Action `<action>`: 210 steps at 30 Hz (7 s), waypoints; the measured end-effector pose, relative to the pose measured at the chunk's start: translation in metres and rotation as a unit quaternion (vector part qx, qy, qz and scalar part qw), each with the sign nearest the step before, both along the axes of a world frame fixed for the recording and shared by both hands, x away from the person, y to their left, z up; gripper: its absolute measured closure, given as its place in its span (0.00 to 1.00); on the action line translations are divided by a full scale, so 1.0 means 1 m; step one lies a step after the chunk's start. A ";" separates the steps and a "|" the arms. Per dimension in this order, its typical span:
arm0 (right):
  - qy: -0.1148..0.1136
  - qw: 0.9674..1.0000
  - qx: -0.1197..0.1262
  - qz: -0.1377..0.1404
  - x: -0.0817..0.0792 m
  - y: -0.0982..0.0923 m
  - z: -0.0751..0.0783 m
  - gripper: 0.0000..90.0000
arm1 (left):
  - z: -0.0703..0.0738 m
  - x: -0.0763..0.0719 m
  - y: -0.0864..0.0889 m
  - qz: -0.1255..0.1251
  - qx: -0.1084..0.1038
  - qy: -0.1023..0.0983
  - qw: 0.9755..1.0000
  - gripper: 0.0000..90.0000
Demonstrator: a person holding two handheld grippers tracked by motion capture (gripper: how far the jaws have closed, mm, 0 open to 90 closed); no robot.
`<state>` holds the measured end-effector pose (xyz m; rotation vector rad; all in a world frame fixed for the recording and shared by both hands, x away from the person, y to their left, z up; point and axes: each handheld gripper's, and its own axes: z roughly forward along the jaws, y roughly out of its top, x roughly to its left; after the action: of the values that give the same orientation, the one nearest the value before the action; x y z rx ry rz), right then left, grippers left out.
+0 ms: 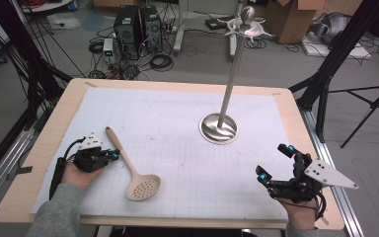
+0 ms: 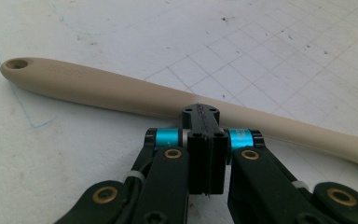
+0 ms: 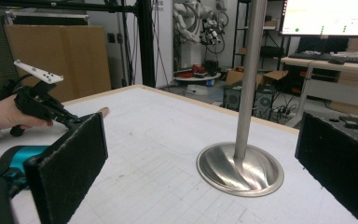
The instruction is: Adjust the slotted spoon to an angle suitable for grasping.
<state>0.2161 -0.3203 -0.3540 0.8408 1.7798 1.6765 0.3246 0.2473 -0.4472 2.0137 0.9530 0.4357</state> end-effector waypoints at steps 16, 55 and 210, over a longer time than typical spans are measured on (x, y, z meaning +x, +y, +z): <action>0.001 1.000 -0.001 0.004 0.001 0.001 0.000 0.01 | 0.007 -0.022 -0.038 -0.039 -0.023 -0.024 0.999 0.99; 0.006 1.000 -0.010 0.003 -0.007 0.001 -0.002 0.01 | -0.001 -0.067 -0.020 -0.110 0.004 0.009 0.994 1.00; 0.010 0.999 -0.021 0.034 0.009 0.010 -0.003 0.01 | 0.015 0.039 -0.026 -0.080 0.025 0.054 0.995 1.00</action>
<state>0.2255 -0.3100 -0.3574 0.7891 1.8700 1.6715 0.3638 0.2218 -0.4324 2.1587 0.8457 0.2669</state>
